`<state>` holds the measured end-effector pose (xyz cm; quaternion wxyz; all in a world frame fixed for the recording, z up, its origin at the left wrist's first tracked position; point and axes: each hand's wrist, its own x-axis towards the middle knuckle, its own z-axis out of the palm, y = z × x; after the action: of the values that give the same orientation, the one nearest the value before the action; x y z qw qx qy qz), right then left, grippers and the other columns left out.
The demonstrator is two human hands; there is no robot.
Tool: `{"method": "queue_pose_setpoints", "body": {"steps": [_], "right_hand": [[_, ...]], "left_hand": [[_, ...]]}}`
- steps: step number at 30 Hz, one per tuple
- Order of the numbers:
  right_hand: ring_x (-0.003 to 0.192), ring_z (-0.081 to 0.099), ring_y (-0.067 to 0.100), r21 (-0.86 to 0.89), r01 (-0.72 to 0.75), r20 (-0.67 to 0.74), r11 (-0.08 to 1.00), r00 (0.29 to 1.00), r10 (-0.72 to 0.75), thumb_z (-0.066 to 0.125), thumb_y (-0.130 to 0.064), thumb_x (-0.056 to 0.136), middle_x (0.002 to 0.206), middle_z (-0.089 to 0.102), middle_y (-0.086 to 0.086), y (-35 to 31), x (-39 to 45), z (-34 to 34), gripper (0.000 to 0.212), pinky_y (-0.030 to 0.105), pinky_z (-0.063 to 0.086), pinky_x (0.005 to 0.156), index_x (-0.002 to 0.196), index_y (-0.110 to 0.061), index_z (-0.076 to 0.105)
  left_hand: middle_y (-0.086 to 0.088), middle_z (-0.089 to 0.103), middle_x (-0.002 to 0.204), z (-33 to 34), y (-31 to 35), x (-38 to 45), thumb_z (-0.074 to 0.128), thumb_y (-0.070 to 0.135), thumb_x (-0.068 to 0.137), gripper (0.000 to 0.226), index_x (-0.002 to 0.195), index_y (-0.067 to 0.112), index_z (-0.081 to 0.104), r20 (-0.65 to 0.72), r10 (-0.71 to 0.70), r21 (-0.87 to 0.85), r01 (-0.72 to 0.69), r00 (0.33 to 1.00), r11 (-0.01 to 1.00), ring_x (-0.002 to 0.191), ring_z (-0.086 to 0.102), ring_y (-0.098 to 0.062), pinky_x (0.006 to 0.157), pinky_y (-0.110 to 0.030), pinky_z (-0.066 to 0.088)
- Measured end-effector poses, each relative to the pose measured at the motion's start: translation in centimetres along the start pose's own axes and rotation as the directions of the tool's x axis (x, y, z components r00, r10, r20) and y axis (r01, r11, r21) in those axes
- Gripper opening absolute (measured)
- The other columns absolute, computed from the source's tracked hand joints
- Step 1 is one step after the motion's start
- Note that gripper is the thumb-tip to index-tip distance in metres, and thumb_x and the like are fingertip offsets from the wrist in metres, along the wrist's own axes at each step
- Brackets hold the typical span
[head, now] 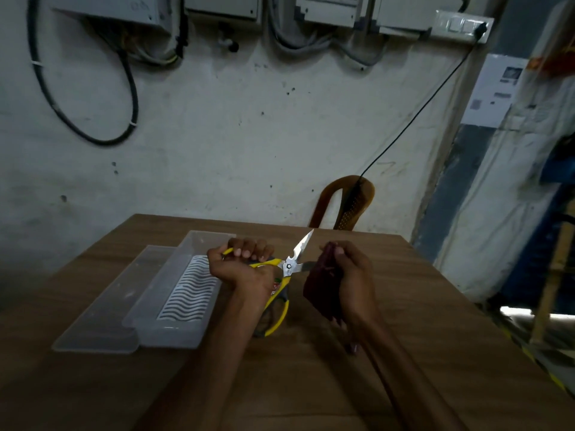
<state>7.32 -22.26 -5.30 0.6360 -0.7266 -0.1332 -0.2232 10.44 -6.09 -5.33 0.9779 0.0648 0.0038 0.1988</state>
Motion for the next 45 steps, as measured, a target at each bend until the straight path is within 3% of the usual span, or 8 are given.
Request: {"method": "queue_pose_setpoints", "body": {"steps": [4, 7, 22, 31, 34, 37, 41, 45], "right_hand": [[0.085, 0.065, 0.017, -0.226, 0.317, 0.207, 0.921, 0.940, -0.273, 0.056, -0.007, 0.094, 0.095, 0.067, 0.001, 0.6, -0.1, 0.7, 0.020, 0.029, 0.053, 0.075, 0.103, -0.023, 0.064], [0.095, 0.056, 0.010, -0.373, 0.532, 0.355, 0.760, 0.839, -0.412, 0.067, 0.006, 0.075, 0.103, 0.065, 0.005, 2.2, -0.3, 1.5, 0.036, 0.003, 0.037, 0.086, 0.106, -0.012, 0.069], [0.078, 0.072, 0.018, -0.407, 0.458, 0.121, 0.791, 0.885, -0.450, 0.060, 0.008, 0.072, 0.088, 0.076, 0.008, -0.3, 5.5, 2.7, 0.033, 0.038, 0.061, 0.075, 0.094, -0.006, 0.081], [0.091, 0.070, 0.009, -0.168, 0.082, -0.103, 0.982, 0.990, -0.100, 0.058, -0.022, 0.102, 0.097, 0.074, -0.003, -0.6, 4.4, -0.1, 0.018, 0.025, 0.056, 0.077, 0.108, -0.016, 0.074], [0.073, 0.072, 0.016, -0.158, 0.138, 0.065, 0.978, 0.990, -0.129, 0.064, -0.014, 0.098, 0.089, 0.073, 0.003, 0.7, 2.1, 0.3, 0.010, 0.030, 0.056, 0.059, 0.102, -0.018, 0.072], [0.079, 0.069, 0.012, -0.308, 0.417, 0.223, 0.855, 0.905, -0.361, 0.073, -0.003, 0.084, 0.091, 0.072, -0.004, 2.0, 1.1, 1.3, 0.019, 0.026, 0.056, 0.070, 0.095, -0.019, 0.074], [0.078, 0.064, 0.012, -0.433, 0.445, 0.145, 0.784, 0.893, -0.427, 0.075, 0.007, 0.076, 0.086, 0.071, 0.005, 2.1, 2.3, 2.7, 0.022, 0.002, 0.039, 0.075, 0.090, -0.010, 0.079], [0.075, 0.063, 0.010, -0.432, 0.417, 0.067, 0.800, 0.899, -0.432, 0.073, 0.016, 0.072, 0.085, 0.071, 0.011, 1.3, 5.3, 3.6, 0.026, 0.000, 0.044, 0.073, 0.088, -0.003, 0.079]], "left_hand": [[0.003, 0.025, 0.052, -0.1, 0.2, 0.1, 0.043, 0.034, 0.063, 0.021, 0.052, 0.020, 0.034, 0.012, 0.009, -0.021, -0.009, 1.000, 1.000, 0.050, 0.018, -0.014, 0.054, -0.026, 0.012], [0.003, 0.025, 0.052, -0.3, 0.2, 0.1, 0.043, 0.034, 0.062, 0.020, 0.052, 0.020, 0.034, 0.019, 0.017, -0.008, -0.017, 1.000, 1.000, 0.048, 0.019, -0.014, 0.053, -0.026, 0.012], [0.003, 0.025, 0.052, -0.2, -0.4, -0.4, 0.044, 0.034, 0.061, 0.021, 0.053, 0.019, 0.032, 0.050, 0.037, 0.071, -0.041, 0.998, 0.997, 0.049, 0.019, -0.015, 0.051, -0.025, 0.016], [0.003, 0.028, 0.050, -0.3, -0.2, -0.3, 0.044, 0.034, 0.063, 0.021, 0.050, 0.019, 0.035, 0.009, 0.030, 0.034, -0.031, 0.999, 0.999, 0.046, 0.022, -0.014, 0.049, -0.023, 0.019], [0.003, 0.027, 0.050, -0.4, -0.4, -0.1, 0.043, 0.034, 0.062, 0.020, 0.051, 0.019, 0.034, 0.004, 0.027, 0.030, -0.027, 1.000, 0.999, 0.046, 0.020, -0.014, 0.051, -0.024, 0.016], [0.003, 0.026, 0.050, -0.5, -0.5, 0.0, 0.043, 0.034, 0.061, 0.020, 0.051, 0.020, 0.033, 0.003, 0.026, 0.040, -0.026, 1.000, 0.999, 0.047, 0.019, -0.014, 0.052, -0.025, 0.014], [0.003, 0.025, 0.051, -0.4, -0.6, -0.3, 0.043, 0.034, 0.062, 0.020, 0.052, 0.020, 0.033, 0.024, 0.020, 0.054, -0.021, 1.000, 0.998, 0.048, 0.018, -0.014, 0.052, -0.024, 0.016], [0.003, 0.025, 0.052, -0.3, -0.9, -0.6, 0.043, 0.034, 0.062, 0.021, 0.053, 0.019, 0.032, 0.024, 0.018, 0.078, -0.020, 1.000, 0.997, 0.046, 0.020, -0.014, 0.048, -0.022, 0.019]]}}
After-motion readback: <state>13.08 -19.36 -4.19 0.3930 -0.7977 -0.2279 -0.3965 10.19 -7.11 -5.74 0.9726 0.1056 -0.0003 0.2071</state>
